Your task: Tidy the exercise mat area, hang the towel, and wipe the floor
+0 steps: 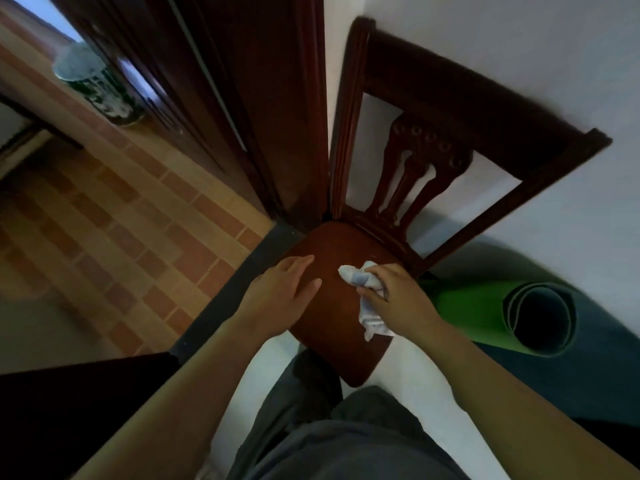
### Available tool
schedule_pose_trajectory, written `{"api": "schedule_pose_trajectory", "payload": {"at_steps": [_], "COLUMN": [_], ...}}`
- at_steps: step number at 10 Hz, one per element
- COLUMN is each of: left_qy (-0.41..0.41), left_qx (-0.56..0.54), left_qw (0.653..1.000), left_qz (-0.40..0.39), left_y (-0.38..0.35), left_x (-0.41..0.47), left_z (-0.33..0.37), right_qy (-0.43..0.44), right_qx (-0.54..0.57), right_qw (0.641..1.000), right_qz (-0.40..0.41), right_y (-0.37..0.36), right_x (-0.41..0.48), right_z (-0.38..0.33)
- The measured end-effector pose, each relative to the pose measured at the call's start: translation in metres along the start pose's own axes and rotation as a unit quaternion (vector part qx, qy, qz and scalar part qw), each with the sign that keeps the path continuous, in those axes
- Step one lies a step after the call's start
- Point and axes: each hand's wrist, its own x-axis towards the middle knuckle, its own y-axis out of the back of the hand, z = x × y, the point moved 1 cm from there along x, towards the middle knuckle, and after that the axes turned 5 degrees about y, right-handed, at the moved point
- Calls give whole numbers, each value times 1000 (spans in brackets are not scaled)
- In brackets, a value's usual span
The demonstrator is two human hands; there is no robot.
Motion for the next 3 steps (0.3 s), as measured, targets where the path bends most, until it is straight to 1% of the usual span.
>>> {"api": "schedule_pose_trajectory", "payload": {"at_steps": [1,3], "left_qy": [-25,-72], "left_qx": [12,52], "left_qw": [999,995], "left_qz": [-30,-53], "left_y": [24,49], "left_x": [43,96], "left_z": [-11,-25], "right_qy": [-45,-93], "right_qx": [-36,-38], "right_qw": [998,994], "right_qz": [5,32], "right_y": [-4,-15], "right_x": [37,99], "right_z": [0,6]}}
